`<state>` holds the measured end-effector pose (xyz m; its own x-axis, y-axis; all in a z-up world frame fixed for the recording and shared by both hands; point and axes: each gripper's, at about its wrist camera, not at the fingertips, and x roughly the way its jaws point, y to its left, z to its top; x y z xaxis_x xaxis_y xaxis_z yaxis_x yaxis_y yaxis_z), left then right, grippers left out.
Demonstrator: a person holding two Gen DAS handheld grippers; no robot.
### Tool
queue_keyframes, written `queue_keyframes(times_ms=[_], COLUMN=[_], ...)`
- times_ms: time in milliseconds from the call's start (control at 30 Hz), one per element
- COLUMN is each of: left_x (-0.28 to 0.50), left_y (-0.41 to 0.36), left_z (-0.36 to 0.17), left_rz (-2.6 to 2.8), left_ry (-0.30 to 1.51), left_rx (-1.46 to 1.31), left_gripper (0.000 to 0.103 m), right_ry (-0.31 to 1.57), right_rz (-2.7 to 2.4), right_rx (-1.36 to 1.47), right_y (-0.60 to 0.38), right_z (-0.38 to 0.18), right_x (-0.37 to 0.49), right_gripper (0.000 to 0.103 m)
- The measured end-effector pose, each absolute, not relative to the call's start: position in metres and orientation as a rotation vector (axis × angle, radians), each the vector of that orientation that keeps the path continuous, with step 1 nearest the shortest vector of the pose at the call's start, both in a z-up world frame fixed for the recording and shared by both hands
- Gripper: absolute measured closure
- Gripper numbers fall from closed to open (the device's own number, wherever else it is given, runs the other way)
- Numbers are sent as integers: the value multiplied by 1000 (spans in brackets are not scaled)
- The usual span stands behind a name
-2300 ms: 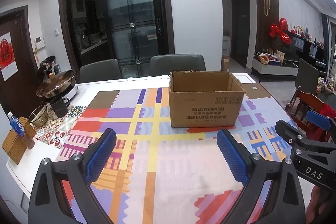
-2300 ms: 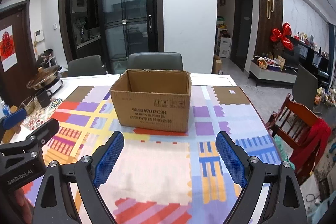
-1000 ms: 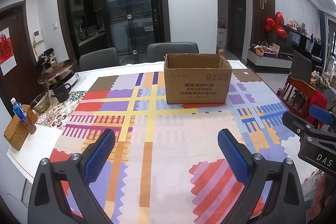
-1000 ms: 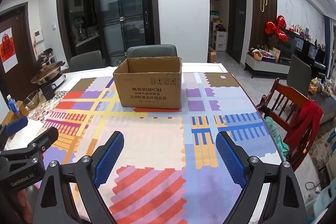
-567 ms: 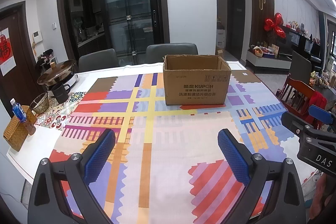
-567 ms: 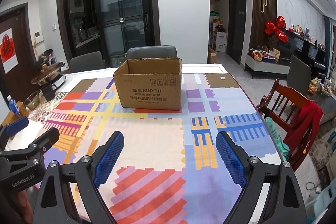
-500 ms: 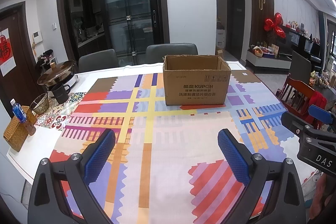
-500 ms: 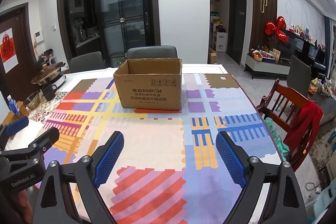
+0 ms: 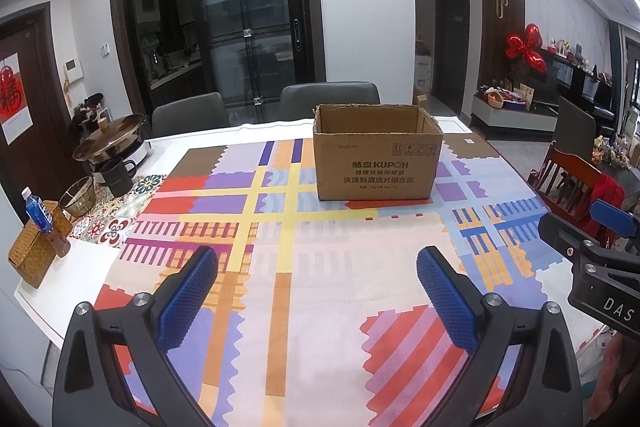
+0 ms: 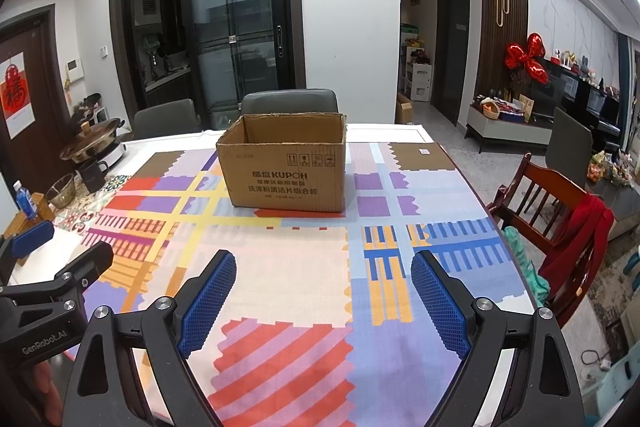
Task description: Organize snacks
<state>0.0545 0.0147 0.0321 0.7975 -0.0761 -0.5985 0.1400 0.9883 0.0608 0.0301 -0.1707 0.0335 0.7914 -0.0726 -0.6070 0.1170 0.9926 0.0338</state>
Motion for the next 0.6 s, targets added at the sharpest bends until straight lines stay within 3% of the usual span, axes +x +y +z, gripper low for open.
queue_keyframes(times_ms=[600], left_x=[57], left_y=[12], left_z=[27], left_rz=[-125], left_ry=[658], left_rx=[106], left_gripper=[0], right_ry=[647], right_rz=[-106], right_rx=[70], right_y=[-172], right_z=[36], right_x=[33], right_gripper=[13])
